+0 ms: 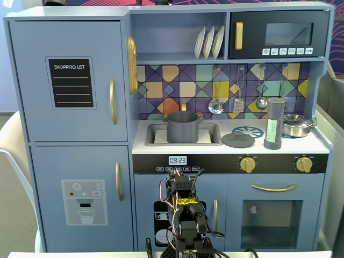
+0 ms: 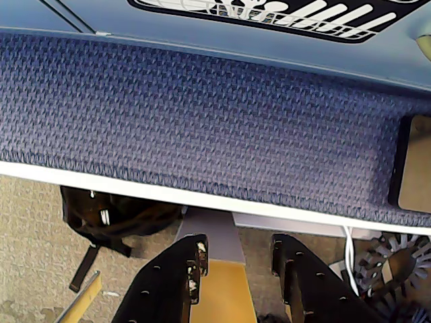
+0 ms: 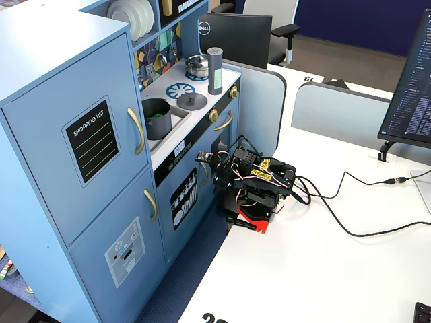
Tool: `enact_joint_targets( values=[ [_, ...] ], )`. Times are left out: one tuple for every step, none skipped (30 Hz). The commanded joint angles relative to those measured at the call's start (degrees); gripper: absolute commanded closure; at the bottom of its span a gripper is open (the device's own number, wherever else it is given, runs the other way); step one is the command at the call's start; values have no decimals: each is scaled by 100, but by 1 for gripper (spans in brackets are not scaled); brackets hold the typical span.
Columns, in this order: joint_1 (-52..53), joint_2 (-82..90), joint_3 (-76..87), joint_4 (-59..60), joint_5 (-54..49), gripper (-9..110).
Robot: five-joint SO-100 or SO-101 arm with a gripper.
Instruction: Put salt in the gray recipient
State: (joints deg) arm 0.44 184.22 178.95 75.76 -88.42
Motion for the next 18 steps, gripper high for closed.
enact_joint_targets(
  values=[
    [325,26,-35,26,62,101],
    [325,26,-35,26,62,101],
    [325,26,-35,26,62,101],
    [334,26,-35,26,62,101],
    [352,26,-35,26,62,101],
    [378,26,-35,26,62,101],
    [396,26,-35,26,62,101],
    [404,26,-35,26,62,101],
    [404,26,-35,26,62,101],
    [404,26,-35,26,62,101],
    [404,26,-35,26,62,101],
    [404,26,-35,26,70,101],
    [448,26,-44,18,132,101],
    [589,18,-70,-35,141,101],
    [773,18,-176,-97,105,101],
    [976,18,-343,-193,132,101],
    [1204,9,-571,-290,211,101],
    [1485,0,-817,-387,229,101]
  ],
)
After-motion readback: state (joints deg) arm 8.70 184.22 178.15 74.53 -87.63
